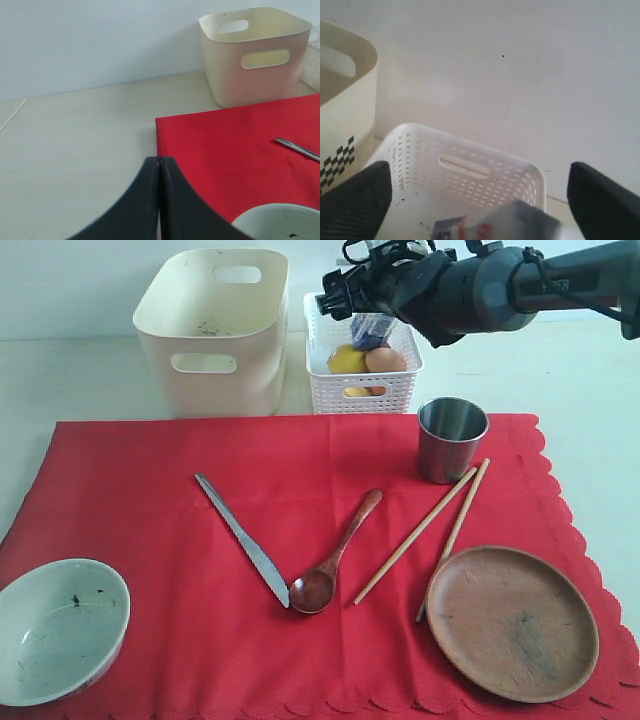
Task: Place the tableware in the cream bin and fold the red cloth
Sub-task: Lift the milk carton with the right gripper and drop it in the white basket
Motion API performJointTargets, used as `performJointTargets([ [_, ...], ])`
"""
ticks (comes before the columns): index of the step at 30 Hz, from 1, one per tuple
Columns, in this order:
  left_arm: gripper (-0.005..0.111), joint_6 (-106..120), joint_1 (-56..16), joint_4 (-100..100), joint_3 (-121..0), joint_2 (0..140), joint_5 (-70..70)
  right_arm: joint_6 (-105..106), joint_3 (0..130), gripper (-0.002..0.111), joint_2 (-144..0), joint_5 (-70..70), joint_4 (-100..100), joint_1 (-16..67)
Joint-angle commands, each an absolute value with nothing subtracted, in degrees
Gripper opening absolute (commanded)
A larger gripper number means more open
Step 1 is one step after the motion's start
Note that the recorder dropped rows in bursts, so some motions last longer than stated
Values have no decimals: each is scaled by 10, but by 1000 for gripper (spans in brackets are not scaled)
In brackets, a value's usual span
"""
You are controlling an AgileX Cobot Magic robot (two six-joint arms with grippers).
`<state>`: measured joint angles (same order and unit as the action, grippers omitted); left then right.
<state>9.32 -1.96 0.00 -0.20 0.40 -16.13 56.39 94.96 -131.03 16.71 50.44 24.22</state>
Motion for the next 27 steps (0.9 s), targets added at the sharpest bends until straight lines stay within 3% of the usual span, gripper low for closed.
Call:
performJointTargets([
  [1,0,90,-19,0,0,0,-157,571,952,102,-1307,177,500,240],
  [13,0,90,-19,0,0,0,-157,719,952,103,-1266,75,586,240],
  [17,0,90,-19,0,0,0,-157,735,934,97,-1249,76,600,239],
  [21,0,90,-19,0,0,0,-157,752,894,77,-1225,96,600,235],
  [27,0,90,-19,0,0,0,-157,752,844,31,-1184,124,600,235],
])
